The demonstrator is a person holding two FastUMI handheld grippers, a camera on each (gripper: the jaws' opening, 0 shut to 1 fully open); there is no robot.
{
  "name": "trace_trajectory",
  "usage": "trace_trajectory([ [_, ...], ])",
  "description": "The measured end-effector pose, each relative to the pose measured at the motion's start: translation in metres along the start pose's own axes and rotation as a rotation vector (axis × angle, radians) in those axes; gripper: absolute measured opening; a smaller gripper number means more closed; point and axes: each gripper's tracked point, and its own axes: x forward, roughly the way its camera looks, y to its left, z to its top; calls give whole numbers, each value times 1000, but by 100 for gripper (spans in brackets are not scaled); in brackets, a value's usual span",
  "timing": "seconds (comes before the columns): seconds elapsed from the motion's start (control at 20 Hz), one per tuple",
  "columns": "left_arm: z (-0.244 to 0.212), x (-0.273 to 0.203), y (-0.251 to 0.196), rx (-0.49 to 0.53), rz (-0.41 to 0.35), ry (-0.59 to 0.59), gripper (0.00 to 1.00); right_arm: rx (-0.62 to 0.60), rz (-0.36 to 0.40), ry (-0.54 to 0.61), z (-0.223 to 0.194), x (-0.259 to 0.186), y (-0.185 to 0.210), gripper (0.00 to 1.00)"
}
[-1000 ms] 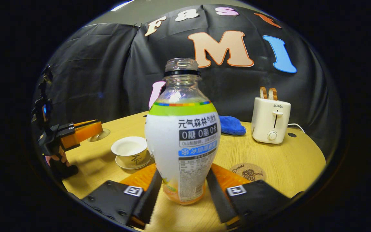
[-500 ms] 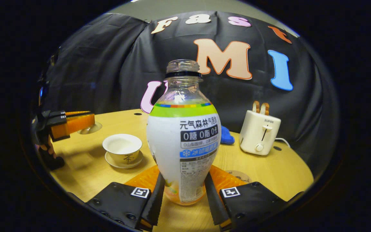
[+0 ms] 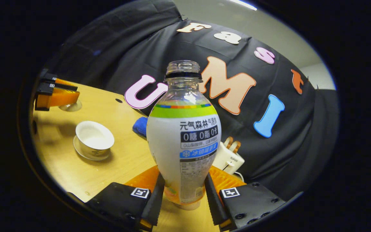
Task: Open the teacup lid with one hand, grasp the water bottle and pour water into the teacup with the other hand; after pouring, place the water bottle on the coaster and then close the teacup lid.
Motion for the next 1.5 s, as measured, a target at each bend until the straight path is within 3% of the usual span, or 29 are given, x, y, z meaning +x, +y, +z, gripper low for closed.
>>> trace_trajectory([
  [0.65,0,1,1,-1,-1,1,28,-445,-102,-1,15,32,-21,65],
  [0.9,0,1,1,-1,-1,1,28,-558,-83,-1,12,39,-5,66],
  [1.3,-2,1,1,-1,-1,1,28,-743,-163,-52,18,29,19,65],
  [1.5,-1,2,0,-1,0,1,28,-831,-157,-53,16,27,30,65],
])
